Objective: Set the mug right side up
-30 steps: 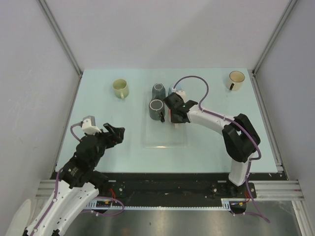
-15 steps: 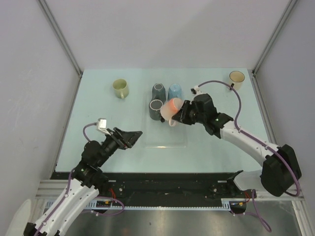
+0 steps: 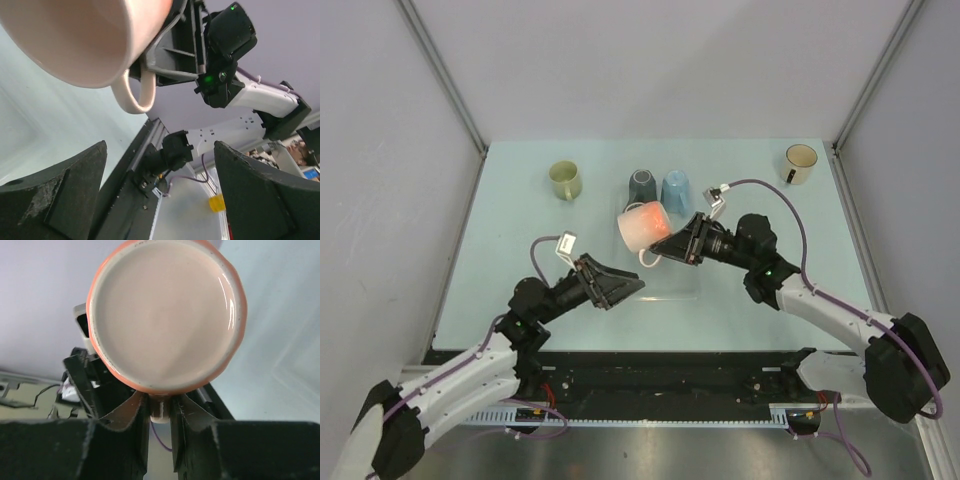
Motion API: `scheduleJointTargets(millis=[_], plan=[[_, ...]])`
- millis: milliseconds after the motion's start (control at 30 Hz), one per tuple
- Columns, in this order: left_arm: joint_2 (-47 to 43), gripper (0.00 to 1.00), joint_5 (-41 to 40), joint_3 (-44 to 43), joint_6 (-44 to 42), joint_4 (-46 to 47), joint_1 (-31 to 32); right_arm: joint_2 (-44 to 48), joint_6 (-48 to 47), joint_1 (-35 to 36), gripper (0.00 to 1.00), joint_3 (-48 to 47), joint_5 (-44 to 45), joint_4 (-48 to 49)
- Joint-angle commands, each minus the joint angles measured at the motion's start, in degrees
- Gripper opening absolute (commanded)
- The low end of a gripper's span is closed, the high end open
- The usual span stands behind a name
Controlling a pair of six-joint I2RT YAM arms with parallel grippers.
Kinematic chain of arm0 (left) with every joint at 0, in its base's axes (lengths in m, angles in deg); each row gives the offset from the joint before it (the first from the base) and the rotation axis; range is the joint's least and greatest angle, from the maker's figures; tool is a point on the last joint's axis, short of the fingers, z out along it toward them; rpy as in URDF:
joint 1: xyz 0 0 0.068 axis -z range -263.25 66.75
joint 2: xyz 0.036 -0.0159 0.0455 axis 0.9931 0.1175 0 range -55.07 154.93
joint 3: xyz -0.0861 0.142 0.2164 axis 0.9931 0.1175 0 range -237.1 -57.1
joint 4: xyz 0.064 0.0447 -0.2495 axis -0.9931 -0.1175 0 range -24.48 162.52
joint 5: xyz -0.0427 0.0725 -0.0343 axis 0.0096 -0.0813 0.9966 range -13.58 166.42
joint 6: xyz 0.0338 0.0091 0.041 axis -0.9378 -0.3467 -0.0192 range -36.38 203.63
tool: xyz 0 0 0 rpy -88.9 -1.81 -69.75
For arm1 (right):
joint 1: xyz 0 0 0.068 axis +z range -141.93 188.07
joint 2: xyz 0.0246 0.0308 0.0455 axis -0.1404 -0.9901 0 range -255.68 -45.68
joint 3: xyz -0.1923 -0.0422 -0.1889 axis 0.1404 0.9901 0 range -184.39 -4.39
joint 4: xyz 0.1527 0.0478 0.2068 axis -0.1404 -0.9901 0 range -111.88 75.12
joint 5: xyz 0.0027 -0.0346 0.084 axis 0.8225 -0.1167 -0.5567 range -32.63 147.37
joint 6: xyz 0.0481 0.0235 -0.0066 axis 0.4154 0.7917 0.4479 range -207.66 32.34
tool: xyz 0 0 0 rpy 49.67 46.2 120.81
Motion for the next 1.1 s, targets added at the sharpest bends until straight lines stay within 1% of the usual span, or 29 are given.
scheduleJointTargets(millis=[0, 100, 300, 633, 833, 867, 1067], plan=[[4.0, 0.91, -1.1, -4.8, -2.8, 6.1, 4.9, 5.1, 1.5, 1.3, 0.0, -1.4, -2.7, 13.1], [7.2, 0.9, -2.5, -6.4, -2.8, 6.3, 6.5, 5.8, 1.3, 1.3, 0.0, -1.5, -3.1, 13.2], [9.0, 0.87, -6.4, -7.3, -1.3, 9.1, 6.6, 7.6, 0.3, 1.8, 0.0, -1.5, -2.9, 11.9], [13.1, 0.83, -5.8, -11.3, 0.3, 12.5, 6.9, 8.6, -2.1, 3.7, 0.0, -2.0, -0.7, 9.8], [14.2, 0.7, -4.7, -12.3, 0.7, 14.4, 7.3, 8.2, -3.9, 5.0, 0.0, -2.8, 0.5, 8.0], [14.7, 0.66, -4.4, -12.6, 0.7, 14.4, 7.4, 8.2, -4.3, 5.2, 0.0, -3.0, 0.7, 7.6], [15.4, 0.57, -4.8, -12.9, 1.2, 14.5, 8.1, 8.2, -7.2, 6.8, 0.0, -4.2, 2.4, 4.4]])
